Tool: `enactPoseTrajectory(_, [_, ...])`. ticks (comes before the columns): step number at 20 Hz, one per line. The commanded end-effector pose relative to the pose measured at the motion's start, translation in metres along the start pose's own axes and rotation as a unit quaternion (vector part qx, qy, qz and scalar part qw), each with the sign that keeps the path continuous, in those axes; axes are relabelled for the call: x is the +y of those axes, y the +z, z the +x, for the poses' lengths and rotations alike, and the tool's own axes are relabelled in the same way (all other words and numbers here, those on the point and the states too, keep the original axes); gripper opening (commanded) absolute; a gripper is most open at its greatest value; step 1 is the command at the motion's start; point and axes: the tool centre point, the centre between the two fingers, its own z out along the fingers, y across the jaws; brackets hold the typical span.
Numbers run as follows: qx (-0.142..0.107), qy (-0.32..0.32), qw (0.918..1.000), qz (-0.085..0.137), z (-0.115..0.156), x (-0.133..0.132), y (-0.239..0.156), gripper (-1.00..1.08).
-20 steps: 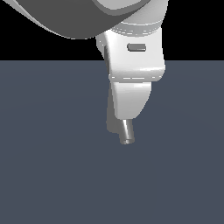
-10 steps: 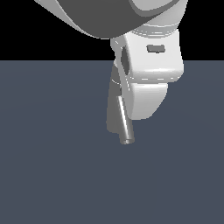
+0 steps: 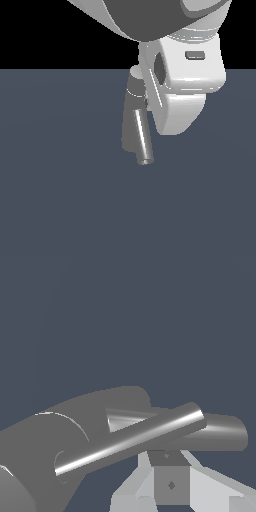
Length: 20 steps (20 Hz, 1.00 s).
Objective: Turn on the faucet by rotating a designated handle.
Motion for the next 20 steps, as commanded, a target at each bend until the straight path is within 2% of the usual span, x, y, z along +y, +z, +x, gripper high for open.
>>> enactPoseTrajectory(1, [0.003, 0.004, 1.0000, 0.000, 0.009, -0.003, 0.000, -1.00])
enactPoseTrajectory(20, [0.012, 0.018, 0.9998, -0.004, 0.075, -0.037, -0.001, -1.00])
